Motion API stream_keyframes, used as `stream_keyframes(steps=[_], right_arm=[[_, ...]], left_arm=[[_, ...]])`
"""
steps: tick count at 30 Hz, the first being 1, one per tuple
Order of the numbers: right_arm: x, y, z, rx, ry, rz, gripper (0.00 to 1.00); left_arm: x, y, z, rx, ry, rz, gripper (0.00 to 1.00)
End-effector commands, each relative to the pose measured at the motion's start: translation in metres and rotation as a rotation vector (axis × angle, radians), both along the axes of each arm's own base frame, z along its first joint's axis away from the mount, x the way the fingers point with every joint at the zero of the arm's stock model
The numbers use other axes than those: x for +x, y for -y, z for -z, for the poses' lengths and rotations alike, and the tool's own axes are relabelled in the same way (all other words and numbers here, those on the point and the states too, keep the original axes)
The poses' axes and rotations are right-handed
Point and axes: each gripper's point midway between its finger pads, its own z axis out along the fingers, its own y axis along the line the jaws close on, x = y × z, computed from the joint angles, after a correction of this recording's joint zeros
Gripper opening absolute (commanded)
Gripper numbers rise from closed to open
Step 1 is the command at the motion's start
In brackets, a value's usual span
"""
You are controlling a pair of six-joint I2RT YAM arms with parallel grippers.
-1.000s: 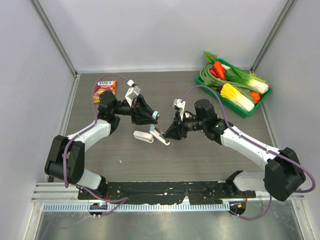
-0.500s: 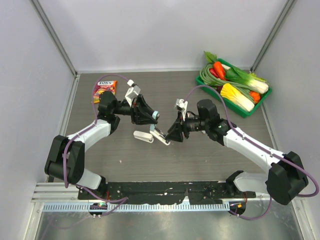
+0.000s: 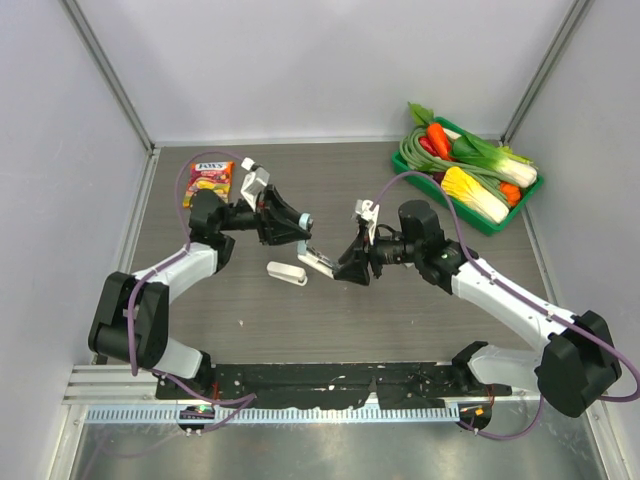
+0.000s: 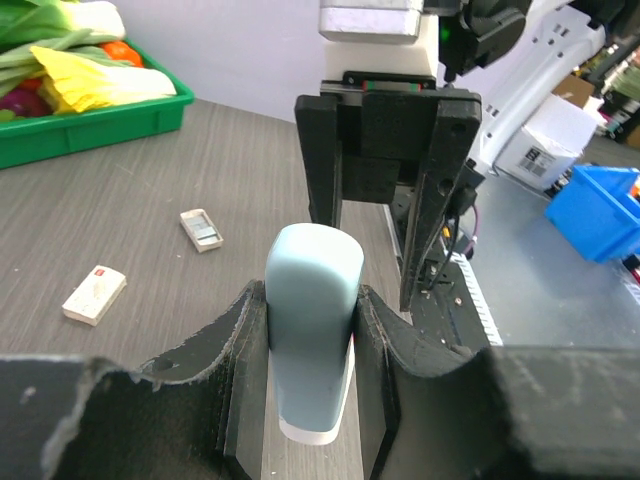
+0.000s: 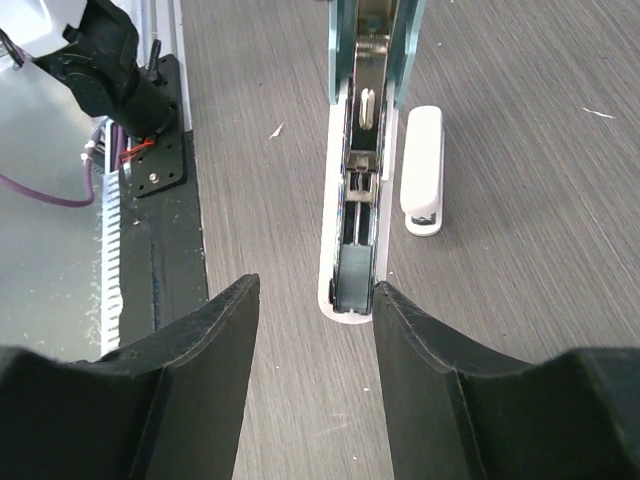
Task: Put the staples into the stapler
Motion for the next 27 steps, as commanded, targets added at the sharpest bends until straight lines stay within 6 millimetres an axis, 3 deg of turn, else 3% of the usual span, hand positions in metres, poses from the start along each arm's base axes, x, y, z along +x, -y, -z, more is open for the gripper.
stream_keyframes(steps=[1, 10, 27], right_arm=[[0.011, 0.002, -0.005, 0.012, 0.087, 0.040, 0.54], [0.026, 0.002, -0.001, 0.028, 0.143, 0.085, 0.56], [0.013, -0.005, 0.005, 0.079, 0.114, 0.004, 0.58]], left_arm=[[0.006, -0.009, -0.028, -0.077, 0.111, -0.091, 0.00], [-0.002, -0.010, -0.033, -0.100, 0.131, -0.073, 0.00], [-0.004, -0.011, -0.036, -0.121, 0.108, -0.070, 0.00]])
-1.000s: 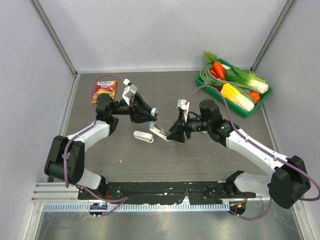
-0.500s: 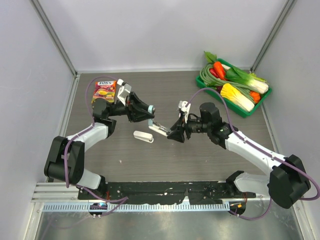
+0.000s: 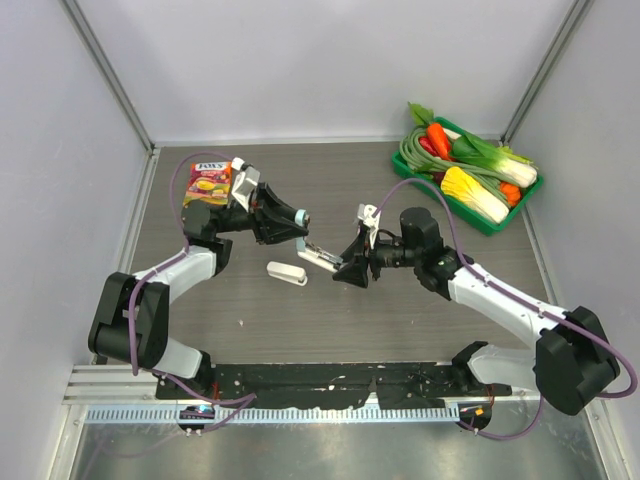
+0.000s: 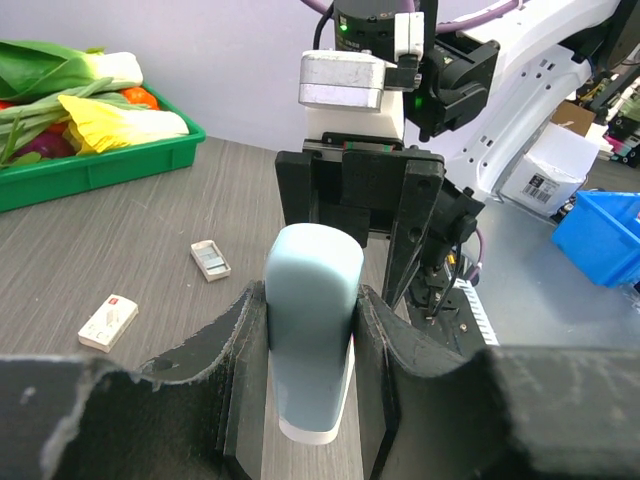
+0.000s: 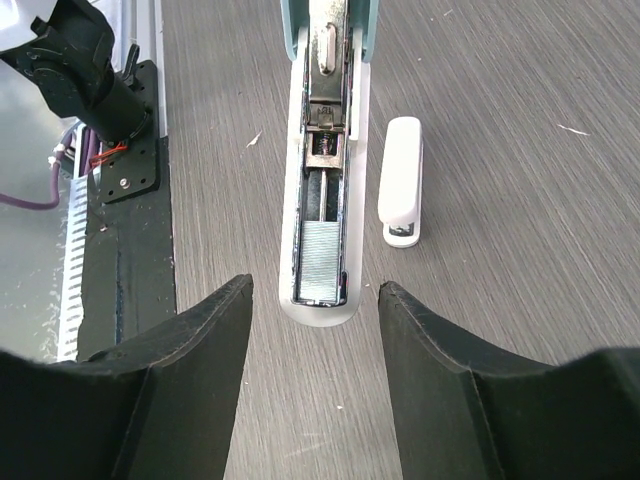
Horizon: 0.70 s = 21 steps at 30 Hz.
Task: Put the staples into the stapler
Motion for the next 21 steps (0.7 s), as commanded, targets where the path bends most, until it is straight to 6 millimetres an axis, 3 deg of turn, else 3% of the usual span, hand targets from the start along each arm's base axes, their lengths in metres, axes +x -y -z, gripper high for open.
stream_keyframes(steps=[1, 6, 16, 21], right_arm=[[0.003, -0.005, -0.010, 0.044, 0.044, -0.021, 0.58], [0.000, -0.007, -0.012, 0.060, 0.047, -0.038, 0.55], [-0.001, -0.004, -0.016, 0.055, 0.092, -0.046, 0.20], [0.001, 0.001, -0.022, 0.021, 0.146, -0.040, 0.17]], left_arm=[[-0.004, -0.003, -0.018, -0.045, 0.074, -0.018, 0.00], [-0.003, -0.001, -0.016, -0.051, 0.052, -0.010, 0.00], [-0.006, 0.004, -0.006, -0.034, 0.029, 0.031, 0.00], [-0.013, 0.010, 0.005, -0.001, 0.021, 0.093, 0.00]])
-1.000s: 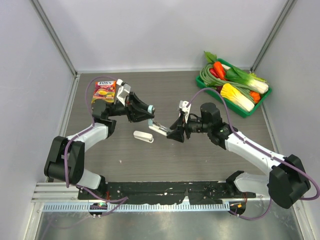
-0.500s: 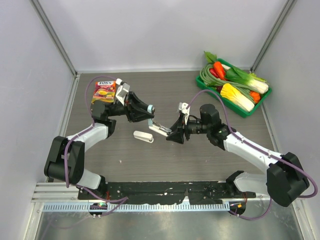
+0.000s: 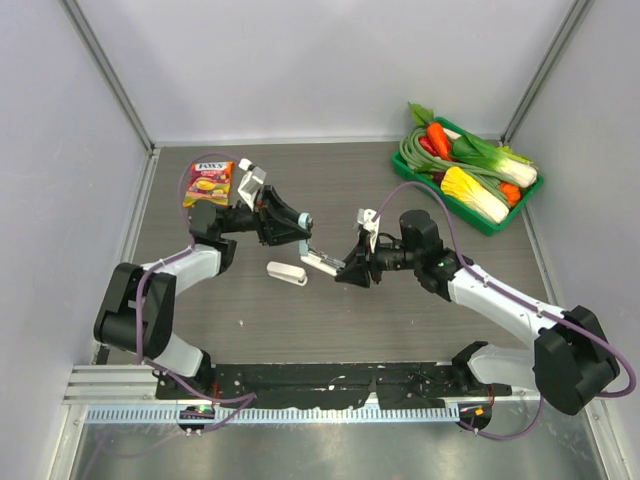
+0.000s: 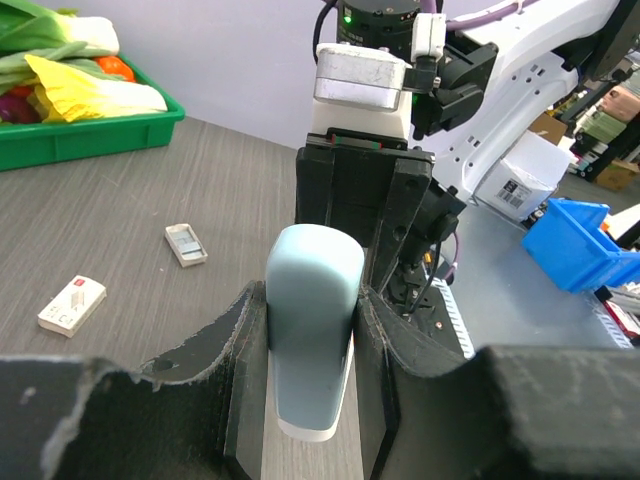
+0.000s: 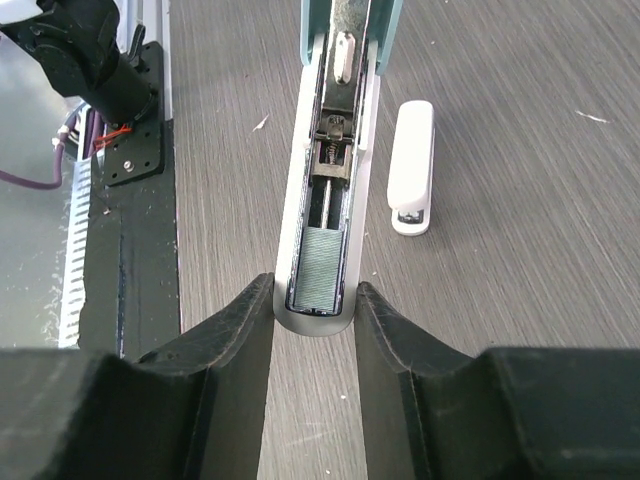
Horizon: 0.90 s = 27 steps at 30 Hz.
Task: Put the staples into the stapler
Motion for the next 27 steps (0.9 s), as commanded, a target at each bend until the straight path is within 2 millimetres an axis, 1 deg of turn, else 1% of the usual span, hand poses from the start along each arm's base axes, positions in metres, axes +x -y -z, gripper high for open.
stream_keyframes(steps=[1, 3, 6, 10, 17, 20, 23, 27], right_arm=[[0.007, 0.002, -0.030, 0.016, 0.170, -0.011, 0.17], [0.007, 0.004, -0.031, -0.004, 0.176, -0.014, 0.16], [0.007, 0.007, -0.031, -0.036, 0.195, -0.021, 0.14], [0.007, 0.010, -0.030, -0.065, 0.209, -0.029, 0.14], [0.008, 0.012, -0.025, -0.107, 0.200, -0.048, 0.15], [0.008, 0.012, -0.026, -0.119, 0.189, -0.048, 0.15], [0.012, 0.012, -0.028, -0.135, 0.192, -0.037, 0.15], [0.014, 0.013, -0.036, -0.149, 0.191, -0.032, 0.15]], left_arm=[[-0.013, 0.005, -0.004, -0.007, 0.114, 0.071, 0.00], [-0.016, 0.007, 0.001, 0.007, 0.112, 0.099, 0.00], [-0.015, 0.008, 0.005, 0.021, 0.105, 0.119, 0.00], [-0.015, 0.011, 0.005, 0.032, 0.096, 0.147, 0.00], [-0.023, 0.023, 0.009, 0.047, 0.063, 0.212, 0.00], [-0.026, 0.028, 0.013, 0.058, 0.045, 0.245, 0.00], [-0.032, 0.036, 0.021, 0.071, 0.022, 0.289, 0.00], [-0.035, 0.042, 0.023, 0.077, 0.005, 0.314, 0.00]])
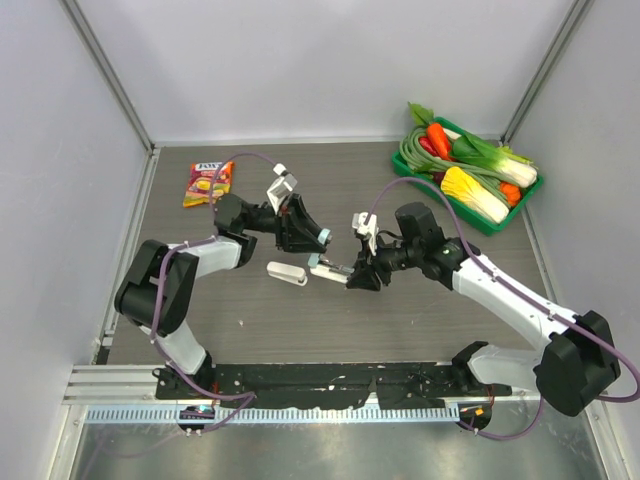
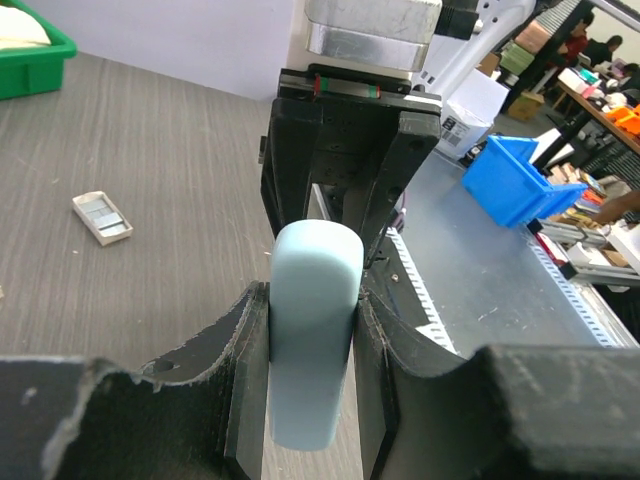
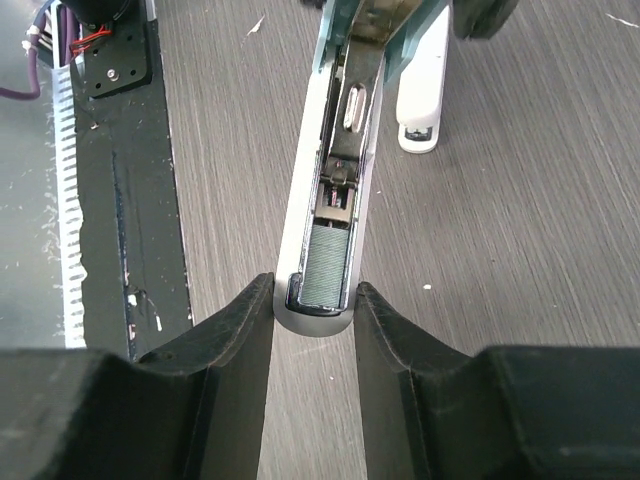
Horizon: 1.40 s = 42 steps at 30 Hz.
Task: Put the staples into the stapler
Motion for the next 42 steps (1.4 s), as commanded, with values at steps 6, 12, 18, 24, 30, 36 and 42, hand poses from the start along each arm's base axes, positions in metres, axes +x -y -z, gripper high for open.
stream_keyframes(steps=[6, 12, 18, 24, 30, 36, 42], right_arm=[[0.034, -0.013, -0.059, 0.065, 0.210, 0.016, 0.15], [0.049, -0.020, -0.075, 0.064, 0.204, 0.038, 0.15], [0.054, -0.024, -0.089, 0.081, 0.199, 0.049, 0.16], [0.054, -0.015, -0.091, 0.051, 0.235, 0.071, 0.48], [0.059, 0.018, -0.079, -0.036, 0.348, 0.159, 0.69], [0.061, 0.052, -0.069, -0.062, 0.371, 0.248, 0.72], [0.063, 0.066, -0.060, -0.070, 0.335, 0.315, 0.72]], left_arm=[[-0.020, 0.009, -0.008, -0.002, 0.035, 0.099, 0.00], [-0.032, 0.018, 0.001, 0.016, 0.010, 0.150, 0.00], [-0.037, 0.021, 0.002, 0.019, 0.009, 0.170, 0.00], [-0.035, 0.022, 0.000, 0.018, 0.016, 0.172, 0.00], [-0.014, 0.023, 0.002, 0.021, 0.026, 0.157, 0.00], [0.041, 0.023, -0.009, -0.031, -0.054, -0.008, 0.00], [0.069, 0.027, -0.005, 0.048, -0.029, -0.222, 0.00]])
